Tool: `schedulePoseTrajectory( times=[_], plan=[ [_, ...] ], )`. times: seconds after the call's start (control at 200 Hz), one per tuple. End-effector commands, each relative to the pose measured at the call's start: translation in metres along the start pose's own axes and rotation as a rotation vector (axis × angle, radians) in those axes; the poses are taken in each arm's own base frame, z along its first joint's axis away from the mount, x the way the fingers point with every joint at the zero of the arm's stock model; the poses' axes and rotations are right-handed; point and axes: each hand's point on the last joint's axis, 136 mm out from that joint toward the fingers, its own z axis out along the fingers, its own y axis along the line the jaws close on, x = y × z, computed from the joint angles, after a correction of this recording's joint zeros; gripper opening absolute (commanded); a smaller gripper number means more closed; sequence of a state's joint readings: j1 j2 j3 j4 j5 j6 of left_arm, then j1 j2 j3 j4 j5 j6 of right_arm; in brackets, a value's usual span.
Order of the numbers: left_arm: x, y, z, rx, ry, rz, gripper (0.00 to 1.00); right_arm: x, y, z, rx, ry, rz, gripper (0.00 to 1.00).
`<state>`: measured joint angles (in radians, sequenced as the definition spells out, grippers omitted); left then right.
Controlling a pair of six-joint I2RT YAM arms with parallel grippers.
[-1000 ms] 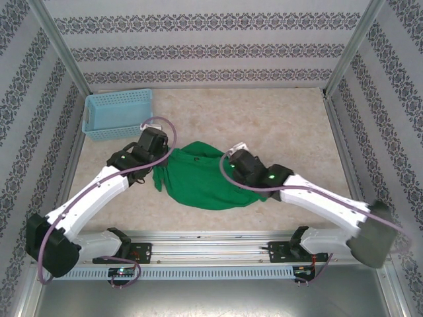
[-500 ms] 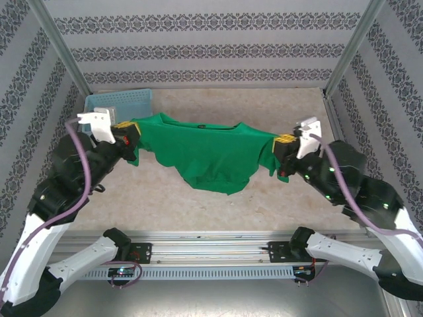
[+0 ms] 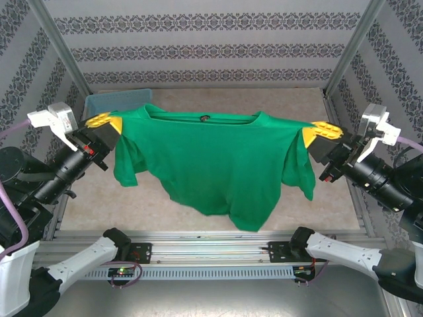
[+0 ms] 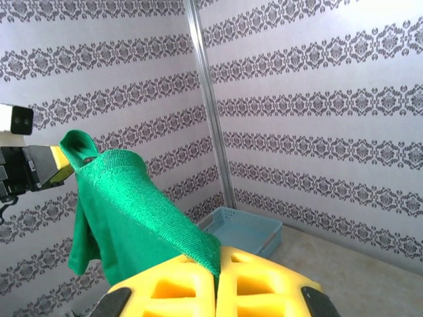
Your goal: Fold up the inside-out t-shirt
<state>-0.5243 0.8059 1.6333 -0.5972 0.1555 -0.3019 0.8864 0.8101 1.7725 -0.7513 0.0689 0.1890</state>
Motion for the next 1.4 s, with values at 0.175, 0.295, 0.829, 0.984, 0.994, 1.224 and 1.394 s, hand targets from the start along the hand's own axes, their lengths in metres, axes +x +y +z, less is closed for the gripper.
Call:
schedulePoseTrajectory(
  times=[0.175,0.295,0.829,0.984,0.994,1.224,1.394],
  plan=[
    [0.033,0.094,0.1,-0.462,0.119,0.142,0.0,-0.001,-0.079,0.05,0.502,-0.015,-0.26,0.0],
    [0.1,0.146,0.151,-0.658,0.304,0.233,0.0,0.054,-0.126,0.089,0.631,0.135,-0.268,0.0],
    [0.269,0.25,0.26,-0.807,0.62,0.331,0.0,0.279,-0.301,0.16,0.756,0.529,0.16,0.0],
    [0.217,0.266,0.262,-0.86,0.527,0.342,0.0,0.269,-0.267,0.172,0.619,0.495,0.23,0.0],
    [0.213,0.266,0.262,-0.862,0.518,0.341,0.0,0.267,-0.264,0.173,0.607,0.492,0.232,0.0],
    [0.109,0.254,0.249,-0.873,0.312,0.342,0.0,0.218,-0.155,0.196,0.331,0.402,0.188,0.0],
    [0.039,0.238,0.239,-0.886,0.156,0.377,0.0,0.197,-0.074,0.216,0.137,0.356,0.211,0.0]
  ],
)
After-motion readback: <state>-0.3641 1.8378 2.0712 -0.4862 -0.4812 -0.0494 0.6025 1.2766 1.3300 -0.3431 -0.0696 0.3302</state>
